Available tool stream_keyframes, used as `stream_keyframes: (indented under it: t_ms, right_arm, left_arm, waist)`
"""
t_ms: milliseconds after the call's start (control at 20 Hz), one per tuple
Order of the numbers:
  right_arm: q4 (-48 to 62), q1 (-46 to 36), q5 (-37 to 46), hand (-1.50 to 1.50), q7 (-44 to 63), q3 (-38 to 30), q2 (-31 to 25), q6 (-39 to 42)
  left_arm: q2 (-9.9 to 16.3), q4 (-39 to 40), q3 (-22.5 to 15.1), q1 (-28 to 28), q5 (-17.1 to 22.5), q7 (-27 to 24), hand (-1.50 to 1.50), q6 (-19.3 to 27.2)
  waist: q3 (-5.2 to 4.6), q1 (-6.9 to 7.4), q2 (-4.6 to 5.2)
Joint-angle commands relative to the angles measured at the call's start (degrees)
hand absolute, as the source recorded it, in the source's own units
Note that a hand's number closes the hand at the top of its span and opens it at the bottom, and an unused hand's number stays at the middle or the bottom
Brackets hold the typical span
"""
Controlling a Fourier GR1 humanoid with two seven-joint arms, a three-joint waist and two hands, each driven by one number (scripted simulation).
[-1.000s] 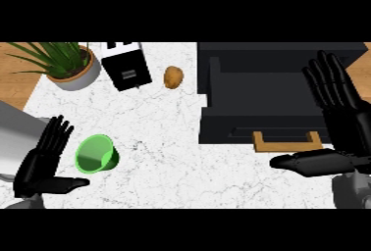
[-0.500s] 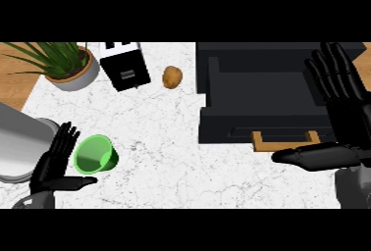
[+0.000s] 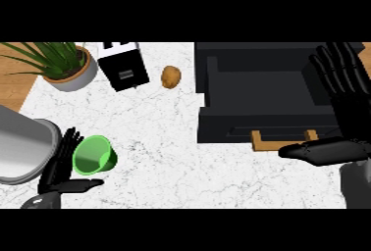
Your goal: Pick up the cup, place it into the drawer and close the drawer
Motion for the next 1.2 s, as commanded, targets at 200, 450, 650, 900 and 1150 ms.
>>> stream_keyframes:
  t_ms: [200, 450, 650, 900, 1150]
  right_arm:
    - [-3.49, 2.06, 0.16, -1.50, 1.22, 0.64, 0.09, 0.10]
    - [-1.11, 2.07, -0.50, -1.50, -1.43, -0.22, -0.13, 1.46]
    - [1.12, -1.68, -0.29, -1.50, 0.48, -0.34, -0.60, 0.65]
    - [-1.77, -0.26, -0.07, -1.50, 2.44, 0.83, -0.30, 0.47]
    - [-0.44, -0.28, 0.15, -1.50, 1.32, -0.66, -1.84, 1.26]
  left_arm:
    - [-0.95, 5.59, 0.04, -2.82, -1.26, -8.90, -1.50, -1.16]
    - [-2.15, 6.65, -0.76, -4.56, -2.05, -8.37, -1.50, -1.59]
    - [-1.69, 7.04, -0.49, -5.09, -1.89, -9.27, -1.50, -3.61]
    - [-1.40, 5.71, -0.80, -6.29, -0.84, -7.45, 1.50, -13.36]
    - [-5.35, 1.39, -1.02, -5.98, -1.98, -14.91, 1.50, 1.25]
  waist:
    - [-0.08, -0.71, 0.10]
    - [-0.02, -0.30, 0.10]
    - [-0.12, -0.50, 0.32]
    - [-0.15, -0.78, 0.16]
    - [-0.11, -0.68, 0.21]
